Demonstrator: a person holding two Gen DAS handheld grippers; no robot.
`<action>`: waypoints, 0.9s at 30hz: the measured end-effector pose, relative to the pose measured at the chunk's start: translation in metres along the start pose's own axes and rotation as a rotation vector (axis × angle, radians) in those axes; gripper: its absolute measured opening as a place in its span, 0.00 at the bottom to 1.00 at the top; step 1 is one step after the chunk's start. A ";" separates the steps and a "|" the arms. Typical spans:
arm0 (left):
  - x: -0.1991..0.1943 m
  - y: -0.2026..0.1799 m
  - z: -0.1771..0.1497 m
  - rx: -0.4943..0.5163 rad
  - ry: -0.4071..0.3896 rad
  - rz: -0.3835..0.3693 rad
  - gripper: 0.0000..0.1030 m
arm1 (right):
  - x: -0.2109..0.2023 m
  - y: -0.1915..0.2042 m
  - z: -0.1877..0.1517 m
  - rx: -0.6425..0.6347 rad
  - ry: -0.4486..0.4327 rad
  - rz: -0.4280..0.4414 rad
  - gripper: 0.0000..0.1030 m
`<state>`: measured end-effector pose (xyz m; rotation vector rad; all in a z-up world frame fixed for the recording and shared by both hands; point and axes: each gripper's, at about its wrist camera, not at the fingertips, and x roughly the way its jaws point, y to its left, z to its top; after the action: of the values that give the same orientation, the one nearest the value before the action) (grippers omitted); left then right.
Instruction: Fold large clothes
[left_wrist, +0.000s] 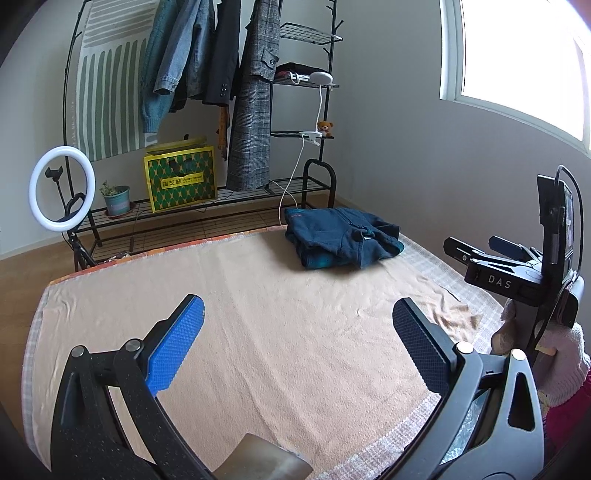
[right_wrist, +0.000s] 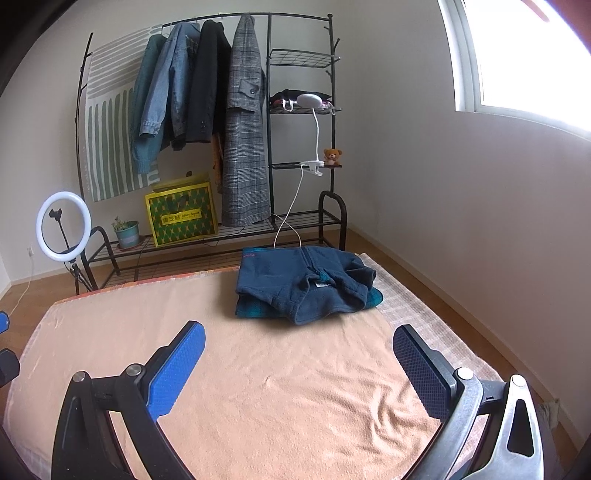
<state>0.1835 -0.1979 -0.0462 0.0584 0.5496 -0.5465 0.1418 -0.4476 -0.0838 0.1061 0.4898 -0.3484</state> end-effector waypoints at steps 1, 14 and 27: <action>0.000 0.000 0.000 0.002 0.000 0.000 1.00 | 0.000 0.000 0.000 0.000 0.000 0.000 1.00; 0.000 -0.002 0.000 0.003 0.000 0.006 1.00 | 0.001 0.001 -0.001 -0.013 0.002 -0.005 1.00; -0.001 -0.001 -0.003 0.011 -0.004 0.010 1.00 | 0.001 0.002 -0.004 -0.021 0.008 -0.002 1.00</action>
<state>0.1807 -0.1980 -0.0484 0.0701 0.5427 -0.5398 0.1416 -0.4451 -0.0876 0.0868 0.5017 -0.3452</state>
